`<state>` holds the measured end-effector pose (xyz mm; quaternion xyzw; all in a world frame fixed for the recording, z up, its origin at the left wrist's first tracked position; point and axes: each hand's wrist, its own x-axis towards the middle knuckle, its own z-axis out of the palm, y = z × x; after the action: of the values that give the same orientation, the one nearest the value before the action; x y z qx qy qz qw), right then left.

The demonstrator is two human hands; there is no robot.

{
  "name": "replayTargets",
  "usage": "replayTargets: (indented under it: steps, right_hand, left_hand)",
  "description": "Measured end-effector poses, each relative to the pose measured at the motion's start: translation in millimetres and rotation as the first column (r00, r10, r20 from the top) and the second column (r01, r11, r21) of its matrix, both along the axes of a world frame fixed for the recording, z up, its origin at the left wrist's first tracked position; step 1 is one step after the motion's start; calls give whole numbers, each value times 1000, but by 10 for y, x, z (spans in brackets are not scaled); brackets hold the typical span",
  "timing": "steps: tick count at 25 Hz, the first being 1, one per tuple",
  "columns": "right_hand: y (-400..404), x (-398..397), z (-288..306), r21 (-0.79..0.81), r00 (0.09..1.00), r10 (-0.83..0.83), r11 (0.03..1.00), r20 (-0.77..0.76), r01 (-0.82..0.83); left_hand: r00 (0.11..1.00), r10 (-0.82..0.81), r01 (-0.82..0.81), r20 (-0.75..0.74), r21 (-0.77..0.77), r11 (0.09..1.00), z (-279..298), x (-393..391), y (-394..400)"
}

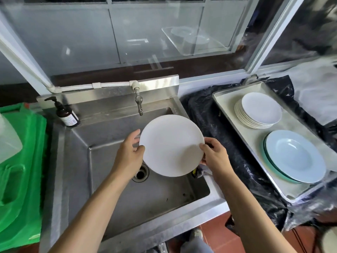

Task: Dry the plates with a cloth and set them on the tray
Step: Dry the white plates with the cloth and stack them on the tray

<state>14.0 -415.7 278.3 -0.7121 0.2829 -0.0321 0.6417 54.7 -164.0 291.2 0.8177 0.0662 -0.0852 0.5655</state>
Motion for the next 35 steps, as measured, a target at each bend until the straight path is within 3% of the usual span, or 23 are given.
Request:
replayTargets:
  steps: [8,16,29,35]
  right_hand:
    - [-772,33,142,-24,982,-191,981,-13,190]
    - [-2012,222,102,8,972,-235,972,-7,235]
    - [-4120,1080,-335,-39,968,-248,968,-34,246]
    - [-4695,1567,-593,-173,956,-283,948,-83,266]
  left_hand:
    - [990,-138,139,29,-74,987,209,155,-857]
    - [992,-120,123,39,-64,990,266,415,-2192]
    - [989,-77,63,-123,-113,992,-216,1138,-4266]
    - [976,-155,139,-156,-111,984,-583,1558,-4837]
